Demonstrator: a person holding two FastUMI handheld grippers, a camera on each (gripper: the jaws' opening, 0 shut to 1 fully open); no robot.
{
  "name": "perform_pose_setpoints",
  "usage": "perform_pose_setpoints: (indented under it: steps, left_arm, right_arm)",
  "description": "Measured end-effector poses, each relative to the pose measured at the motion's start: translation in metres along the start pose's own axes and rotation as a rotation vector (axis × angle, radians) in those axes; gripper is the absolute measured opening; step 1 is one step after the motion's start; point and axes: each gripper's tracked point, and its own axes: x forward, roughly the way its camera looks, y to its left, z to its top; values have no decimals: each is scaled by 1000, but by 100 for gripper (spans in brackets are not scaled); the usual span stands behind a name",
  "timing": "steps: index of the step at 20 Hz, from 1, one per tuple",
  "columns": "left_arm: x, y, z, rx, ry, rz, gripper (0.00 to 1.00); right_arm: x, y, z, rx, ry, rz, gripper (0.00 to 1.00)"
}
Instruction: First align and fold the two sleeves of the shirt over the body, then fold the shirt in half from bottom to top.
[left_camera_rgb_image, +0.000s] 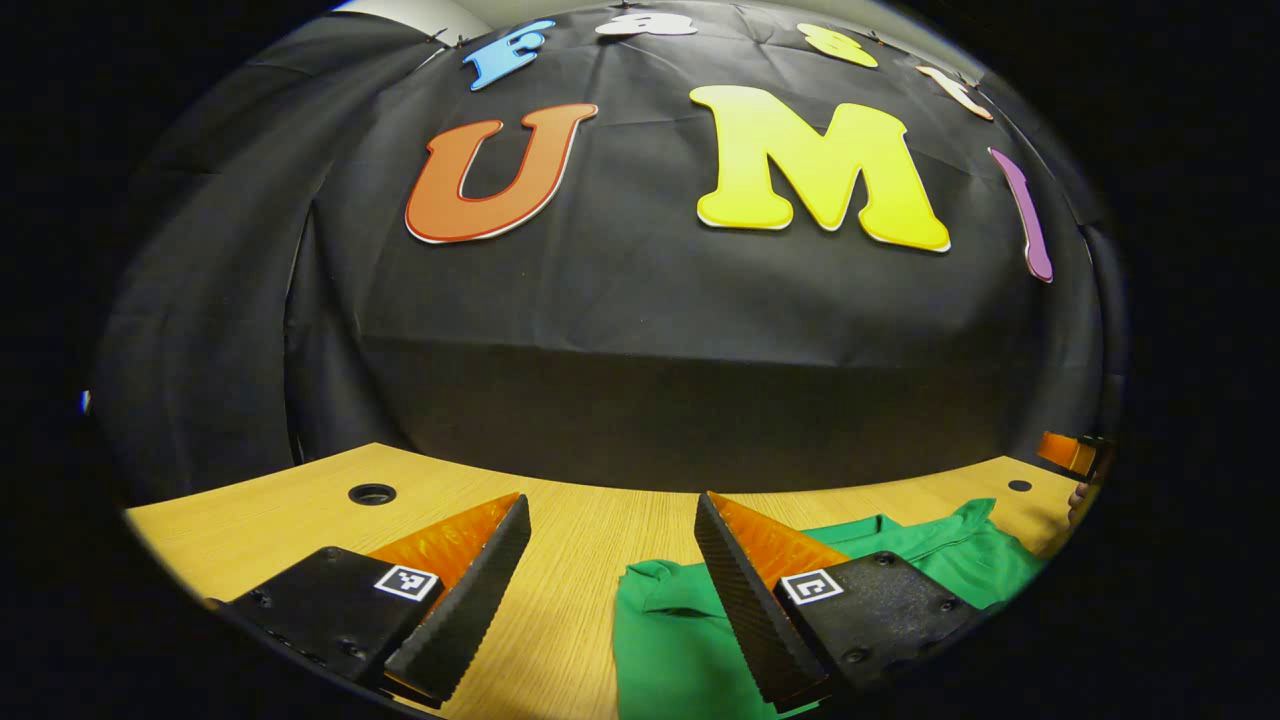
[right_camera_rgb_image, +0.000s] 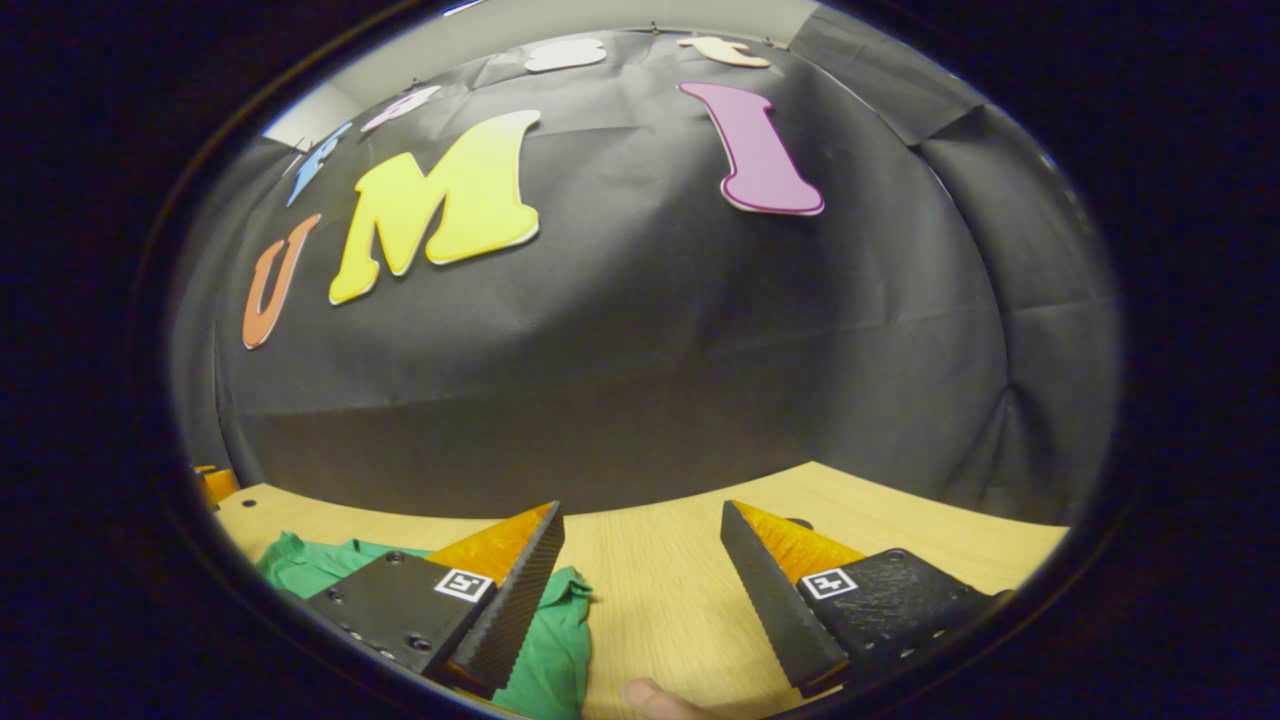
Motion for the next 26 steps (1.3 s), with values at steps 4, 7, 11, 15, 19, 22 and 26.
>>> perform_pose_setpoints:
  steps: [4,7,11,15,19,22,26]
  left_arm:
    - [-34,8,-10,-4,22,20,100]
    - [-65,14,-20,-43,53,36,100]
    - [-110,31,-21,-58,58,78,100]
    - [-165,25,-11,-68,78,75,100]
    - [-226,19,19,27,58,96,100]
    - [-260,-8,46,78,51,34,100]
    - [-295,-42,71,61,67,-48,100]
  right_arm:
    - [-34,8,-3,-30,-1,20,96]
    - [-64,6,-7,-60,-4,32,92]
    - [-118,6,-4,-60,-11,49,92]
    - [-183,-14,11,-114,-27,-13,93]
    - [-250,-29,48,-163,-51,-41,96]
    - [-293,-39,68,-173,-12,-56,96]
    - [-329,-19,88,-209,18,6,95]
